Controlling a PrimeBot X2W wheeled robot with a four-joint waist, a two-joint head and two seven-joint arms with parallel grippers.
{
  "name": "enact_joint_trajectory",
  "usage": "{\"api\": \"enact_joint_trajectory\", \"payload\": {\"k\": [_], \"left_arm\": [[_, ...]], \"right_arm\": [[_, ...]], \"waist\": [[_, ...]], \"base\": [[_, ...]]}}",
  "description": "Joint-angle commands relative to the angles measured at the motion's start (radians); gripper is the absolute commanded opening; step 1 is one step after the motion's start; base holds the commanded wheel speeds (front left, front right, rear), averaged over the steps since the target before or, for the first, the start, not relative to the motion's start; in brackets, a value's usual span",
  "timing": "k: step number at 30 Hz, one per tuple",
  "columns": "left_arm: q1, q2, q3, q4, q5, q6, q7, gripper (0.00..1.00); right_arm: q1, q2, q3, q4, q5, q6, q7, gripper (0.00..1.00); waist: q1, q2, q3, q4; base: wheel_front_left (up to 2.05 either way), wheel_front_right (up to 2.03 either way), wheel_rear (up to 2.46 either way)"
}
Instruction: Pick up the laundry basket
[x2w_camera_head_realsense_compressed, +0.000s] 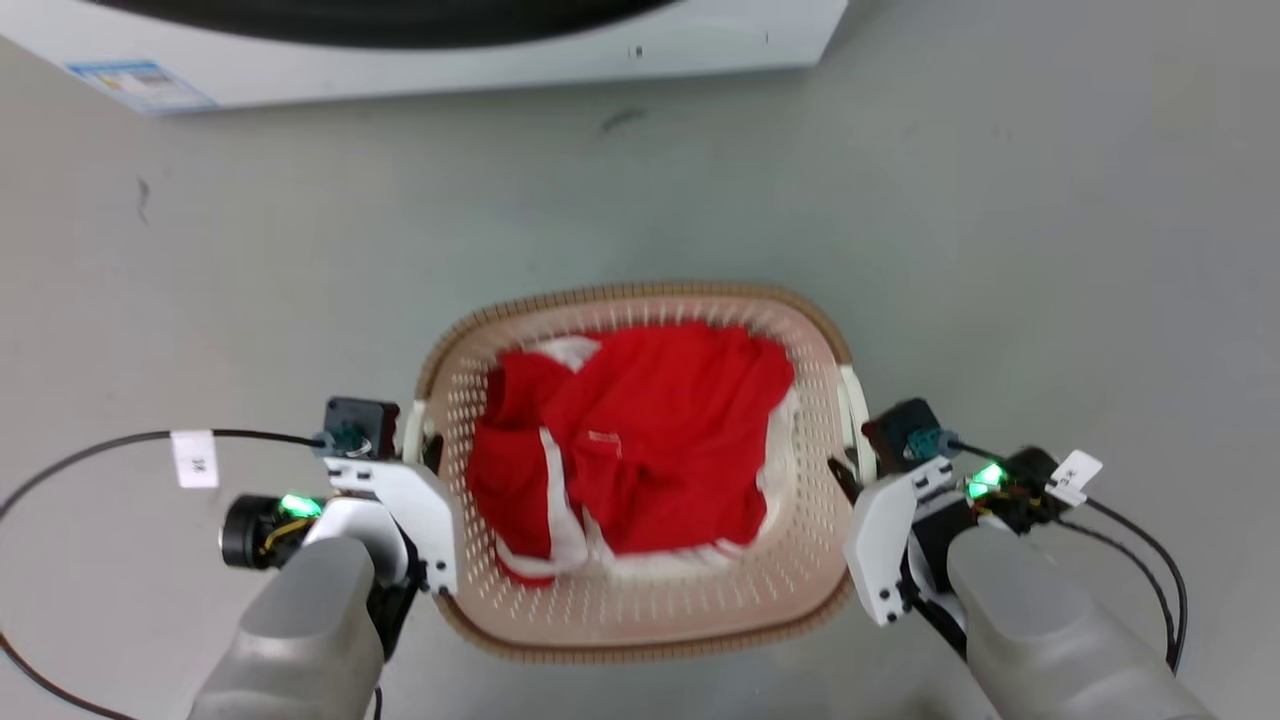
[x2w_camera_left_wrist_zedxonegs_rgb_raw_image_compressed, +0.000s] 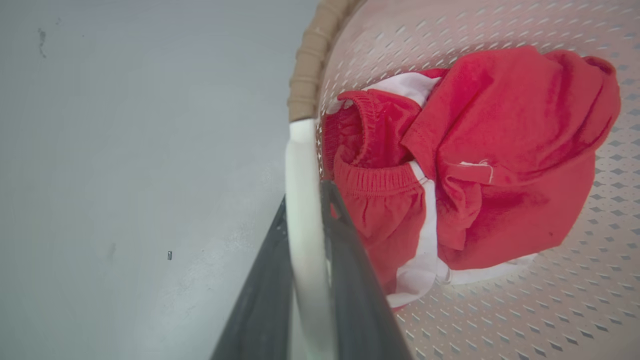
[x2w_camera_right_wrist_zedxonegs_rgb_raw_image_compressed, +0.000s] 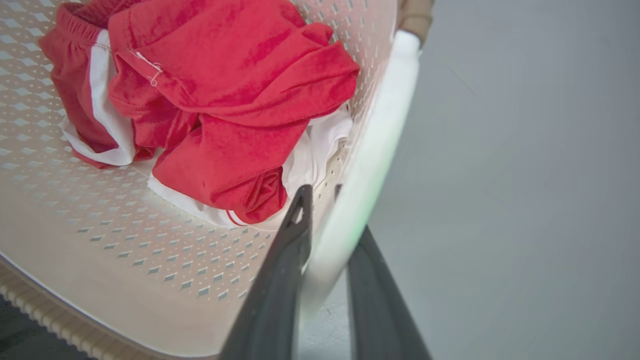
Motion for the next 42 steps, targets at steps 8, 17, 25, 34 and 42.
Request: {"api": "enact_joint_trajectory", "payload": {"k": [8, 17, 25, 34, 42], "left_arm": [[0.061, -0.015, -0.101, -0.023, -0.090, -0.004, 0.094, 0.00], [0.109, -0.006, -0.203, -0.054, -0.204, -0.008, 0.208, 0.00], [0.160, 0.003, -0.277, -0.064, -0.287, -0.008, 0.260, 0.00], [0.196, 0.020, -0.349, -0.081, -0.374, -0.008, 0.341, 0.00], [0.174, 0.042, -0.413, -0.109, -0.438, -0.008, 0.428, 0.00]], "right_arm": [[0.056, 0.007, 0.050, 0.007, 0.055, -0.001, 0.079, 0.00], [0.095, 0.008, 0.090, 0.025, 0.116, -0.001, 0.151, 0.00], [0.139, 0.007, 0.124, 0.035, 0.154, -0.001, 0.185, 0.00], [0.188, 0.005, 0.158, 0.041, 0.209, -0.001, 0.236, 0.00], [0.206, 0.005, 0.199, 0.030, 0.269, -0.001, 0.309, 0.00]], "waist": [[0.0000, 0.0000, -0.176, 0.011], [0.0000, 0.0000, -0.320, 0.018], [0.0000, 0.0000, -0.444, 0.021], [0.0000, 0.0000, -0.557, 0.029], [0.0000, 0.0000, -0.600, 0.027]], "base": [[0.00, 0.00, 0.00], [0.00, 0.00, 0.00], [0.00, 0.00, 0.00], [0.00, 0.00, 0.00], [0.00, 0.00, 0.00]]}}
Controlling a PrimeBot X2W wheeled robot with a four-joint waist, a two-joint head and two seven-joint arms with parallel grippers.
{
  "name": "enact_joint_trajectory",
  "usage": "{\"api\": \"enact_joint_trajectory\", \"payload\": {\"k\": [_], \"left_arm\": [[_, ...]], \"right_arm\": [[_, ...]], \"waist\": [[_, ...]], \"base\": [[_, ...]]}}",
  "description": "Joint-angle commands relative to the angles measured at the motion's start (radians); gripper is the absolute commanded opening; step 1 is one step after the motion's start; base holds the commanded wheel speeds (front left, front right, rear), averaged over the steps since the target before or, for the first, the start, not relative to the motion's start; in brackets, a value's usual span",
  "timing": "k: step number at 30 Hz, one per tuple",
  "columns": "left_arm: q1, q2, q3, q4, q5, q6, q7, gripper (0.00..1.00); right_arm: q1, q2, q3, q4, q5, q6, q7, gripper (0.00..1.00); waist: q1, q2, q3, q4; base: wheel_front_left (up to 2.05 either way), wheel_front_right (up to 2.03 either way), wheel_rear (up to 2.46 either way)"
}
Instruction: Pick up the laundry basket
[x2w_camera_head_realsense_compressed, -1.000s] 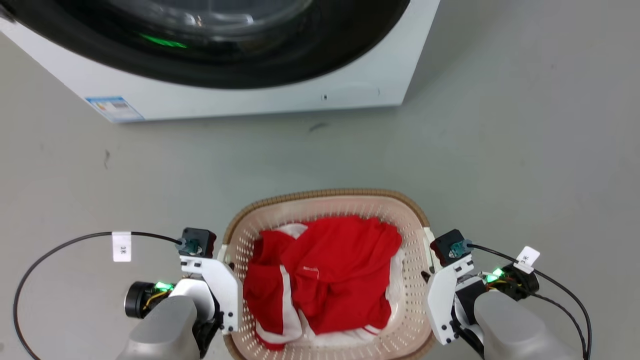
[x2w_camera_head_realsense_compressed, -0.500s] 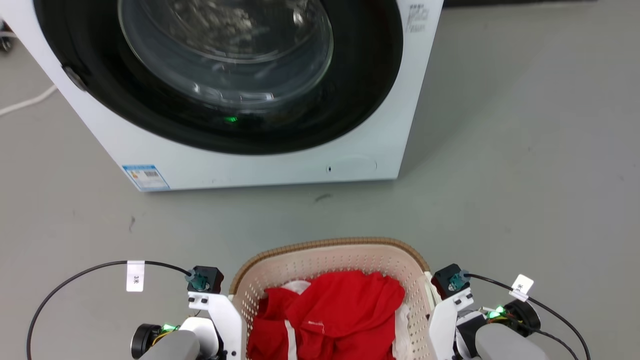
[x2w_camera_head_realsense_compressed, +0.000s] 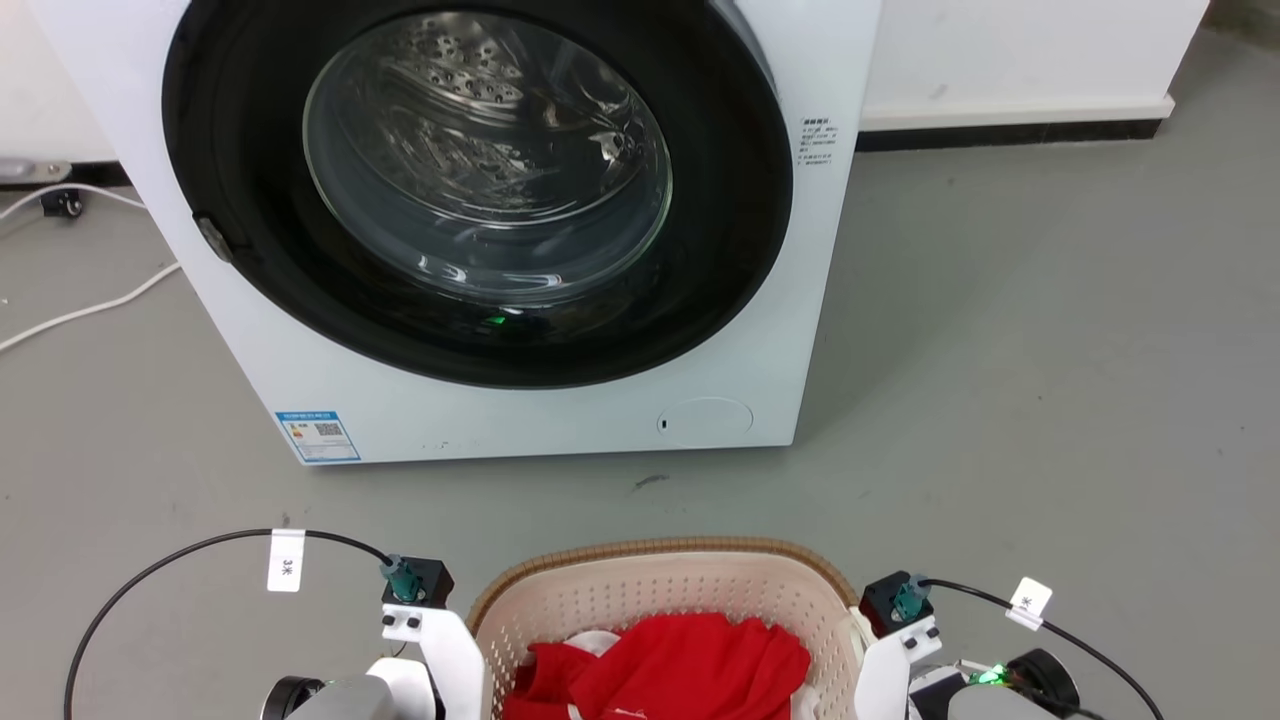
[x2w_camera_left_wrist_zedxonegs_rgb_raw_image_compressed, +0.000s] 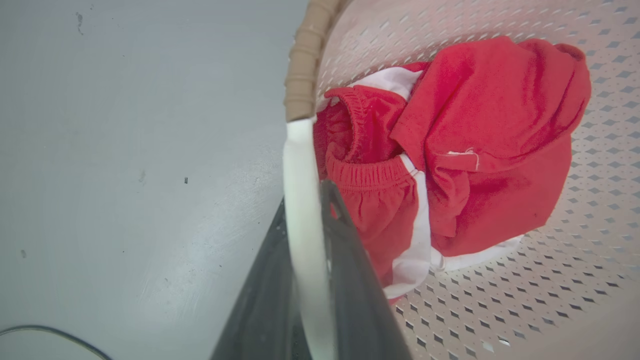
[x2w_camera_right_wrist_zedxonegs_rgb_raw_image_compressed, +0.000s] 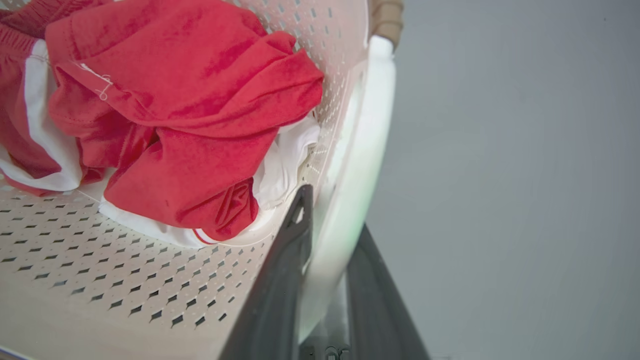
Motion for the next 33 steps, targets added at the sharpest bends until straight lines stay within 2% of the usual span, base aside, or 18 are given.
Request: {"api": "enact_joint_trajectory", "payload": {"k": [1, 14, 33], "left_arm": [[-0.010, -0.010, -0.011, -0.015, -0.007, -0.013, 0.013, 0.00], [-0.036, 0.011, -0.105, -0.044, -0.105, -0.014, 0.142, 0.00], [-0.056, 0.017, -0.188, -0.030, -0.197, -0.014, 0.167, 0.00]], "right_arm": [[0.007, 0.006, 0.009, -0.012, 0.008, -0.001, 0.007, 0.00], [0.002, -0.020, 0.088, -0.045, 0.107, -0.001, 0.116, 0.00], [-0.013, -0.040, 0.190, -0.053, 0.213, -0.001, 0.139, 0.00]], "waist": [[0.0002, -0.0001, -0.007, 0.000], [0.0002, -0.0001, -0.032, 0.001], [0.0002, -0.0001, -0.035, -0.005]], "base": [[0.00, 0.00, 0.00], [0.00, 0.00, 0.00], [0.00, 0.00, 0.00]]}}
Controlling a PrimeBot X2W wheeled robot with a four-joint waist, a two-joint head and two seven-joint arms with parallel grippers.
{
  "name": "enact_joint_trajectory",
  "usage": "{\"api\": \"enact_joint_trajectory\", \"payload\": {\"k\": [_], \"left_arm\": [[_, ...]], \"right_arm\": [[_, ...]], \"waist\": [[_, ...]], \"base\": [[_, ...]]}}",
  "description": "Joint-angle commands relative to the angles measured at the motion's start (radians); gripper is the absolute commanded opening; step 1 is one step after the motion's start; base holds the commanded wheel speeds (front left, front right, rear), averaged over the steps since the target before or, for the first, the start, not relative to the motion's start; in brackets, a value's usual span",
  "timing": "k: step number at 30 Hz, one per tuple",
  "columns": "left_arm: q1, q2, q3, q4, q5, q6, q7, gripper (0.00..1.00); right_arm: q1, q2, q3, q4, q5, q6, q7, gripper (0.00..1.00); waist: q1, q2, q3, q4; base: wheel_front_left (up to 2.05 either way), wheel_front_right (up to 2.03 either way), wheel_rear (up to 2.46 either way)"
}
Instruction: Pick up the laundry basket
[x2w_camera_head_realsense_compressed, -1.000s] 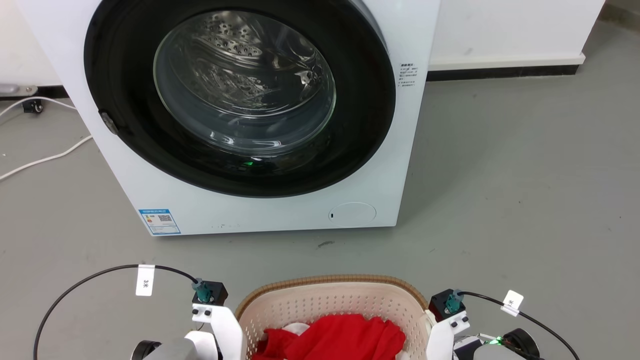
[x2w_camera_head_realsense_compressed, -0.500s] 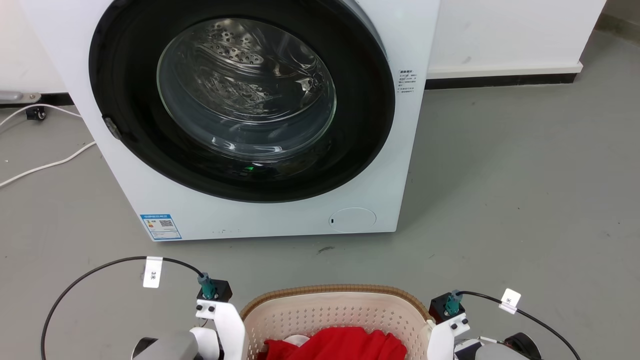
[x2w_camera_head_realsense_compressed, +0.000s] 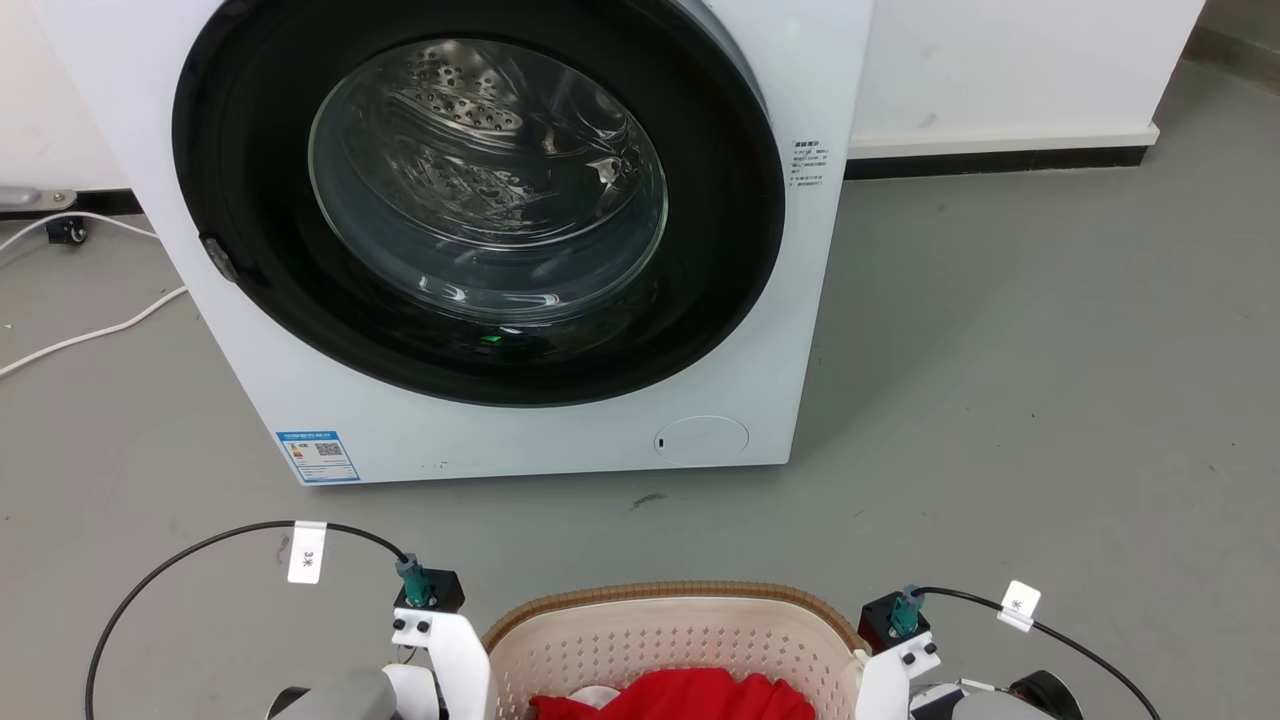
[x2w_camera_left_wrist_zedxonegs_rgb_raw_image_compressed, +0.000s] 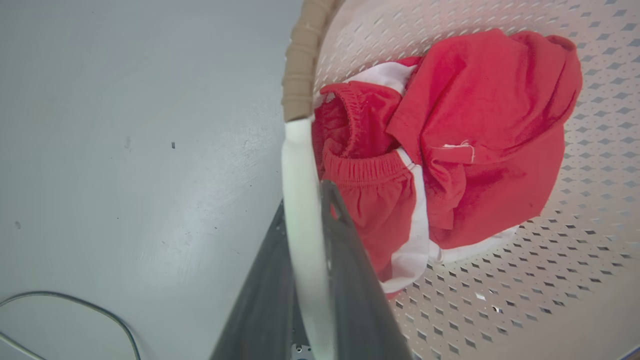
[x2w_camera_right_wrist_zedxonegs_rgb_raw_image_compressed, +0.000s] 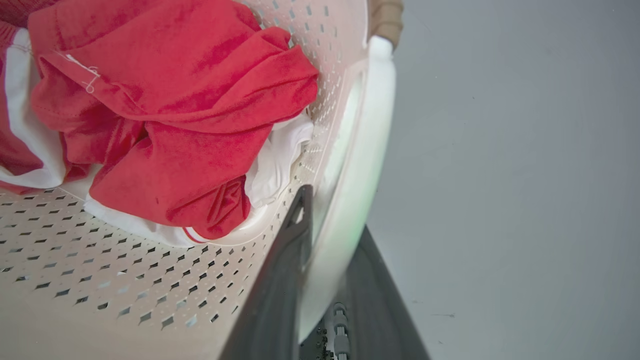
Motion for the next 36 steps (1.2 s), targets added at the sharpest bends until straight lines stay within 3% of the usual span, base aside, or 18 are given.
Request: {"api": "enact_joint_trajectory", "payload": {"k": [1, 36], "left_arm": [[-0.016, -0.009, -0.008, -0.009, -0.008, -0.015, 0.002, 0.00], [-0.040, -0.001, -0.102, -0.002, -0.103, -0.015, -0.014, 0.00]], "right_arm": [[-0.018, -0.001, 0.010, -0.005, 0.005, 0.000, -0.005, 0.00], [-0.037, -0.005, 0.135, 0.014, 0.126, 0.000, -0.022, 0.00]], "waist": [[0.0000, -0.0001, 0.001, 0.000], [0.0000, -0.0001, 0.002, -0.002]], "base": [[0.00, 0.00, 0.00], [0.00, 0.00, 0.00]]}}
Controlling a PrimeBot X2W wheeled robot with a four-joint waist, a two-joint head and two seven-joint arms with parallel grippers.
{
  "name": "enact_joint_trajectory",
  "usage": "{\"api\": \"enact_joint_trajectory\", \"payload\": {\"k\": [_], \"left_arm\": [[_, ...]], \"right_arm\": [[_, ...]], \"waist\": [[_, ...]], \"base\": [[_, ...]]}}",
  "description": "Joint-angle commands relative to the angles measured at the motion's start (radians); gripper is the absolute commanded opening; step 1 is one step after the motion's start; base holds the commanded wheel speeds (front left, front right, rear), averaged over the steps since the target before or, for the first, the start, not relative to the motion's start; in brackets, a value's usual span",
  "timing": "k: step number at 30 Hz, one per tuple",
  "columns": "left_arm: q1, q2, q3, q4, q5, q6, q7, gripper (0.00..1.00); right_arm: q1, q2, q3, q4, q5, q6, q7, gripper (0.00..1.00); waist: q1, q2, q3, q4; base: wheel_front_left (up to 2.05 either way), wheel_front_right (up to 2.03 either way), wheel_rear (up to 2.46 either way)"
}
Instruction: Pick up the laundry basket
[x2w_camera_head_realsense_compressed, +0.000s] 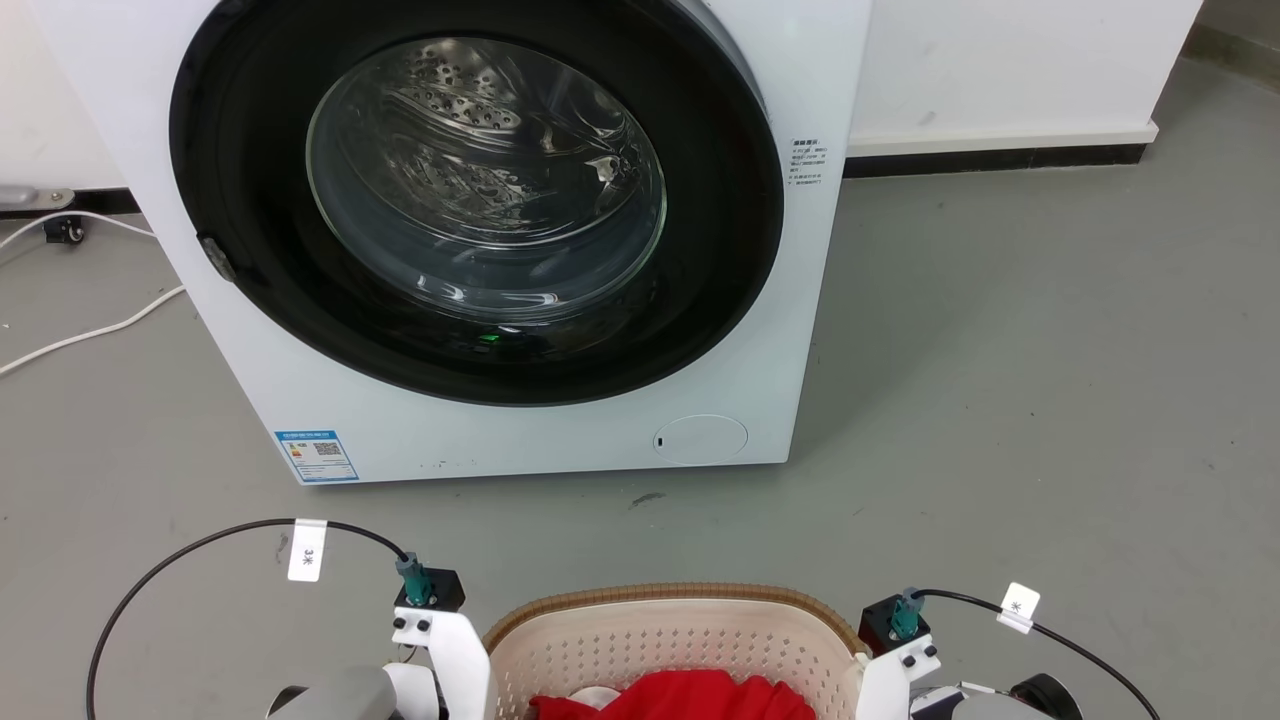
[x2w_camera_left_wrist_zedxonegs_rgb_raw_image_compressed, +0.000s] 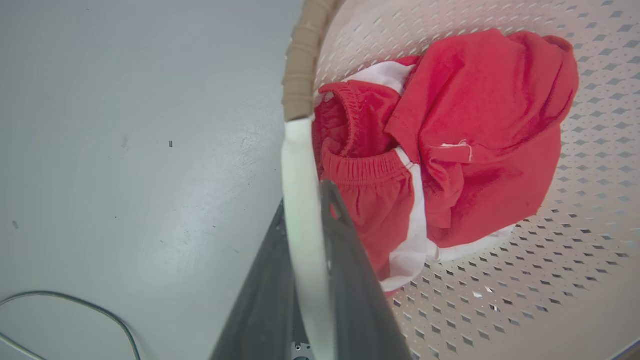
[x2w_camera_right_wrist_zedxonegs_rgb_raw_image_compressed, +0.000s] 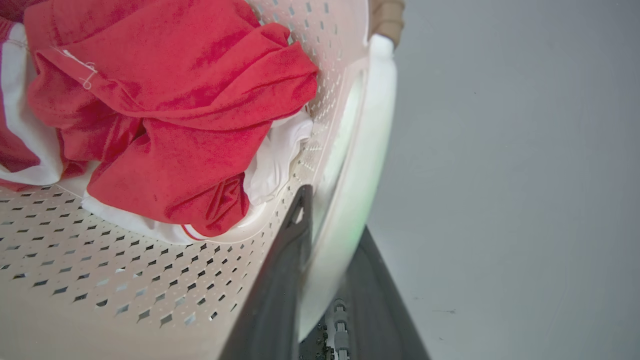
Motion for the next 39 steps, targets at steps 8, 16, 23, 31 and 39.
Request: {"api": "enact_joint_trajectory", "payload": {"k": [8, 16, 23, 31, 39], "left_arm": [[-0.017, -0.009, -0.014, -0.006, -0.016, -0.015, -0.003, 0.00], [-0.016, -0.008, -0.025, -0.006, -0.026, -0.015, -0.005, 0.00], [-0.009, -0.007, -0.032, -0.007, -0.031, -0.015, -0.001, 0.00], [-0.004, -0.006, -0.038, -0.006, -0.041, -0.015, 0.002, 0.00], [-0.003, -0.006, -0.042, -0.009, -0.046, -0.015, 0.001, 0.00]], "right_arm": [[-0.018, -0.002, 0.027, 0.003, 0.023, 0.000, -0.010, 0.00], [-0.020, -0.002, 0.049, 0.005, 0.041, 0.000, -0.009, 0.00], [-0.021, -0.002, 0.064, 0.008, 0.057, 0.000, -0.008, 0.00], [-0.018, -0.003, 0.078, 0.011, 0.070, 0.000, -0.007, 0.00], [-0.015, -0.004, 0.089, 0.012, 0.082, 0.000, -0.005, 0.00]], "waist": [[0.0000, 0.0000, -0.002, 0.000], [0.0000, 0.0000, -0.006, -0.001], [0.0000, 0.0000, -0.009, -0.002], [0.0000, 0.0000, -0.012, -0.002], [0.0000, 0.0000, -0.012, -0.003]], "base": [[0.00, 0.00, 0.00], [0.00, 0.00, 0.00], [0.00, 0.00, 0.00], [0.00, 0.00, 0.00], [0.00, 0.00, 0.00]]}}
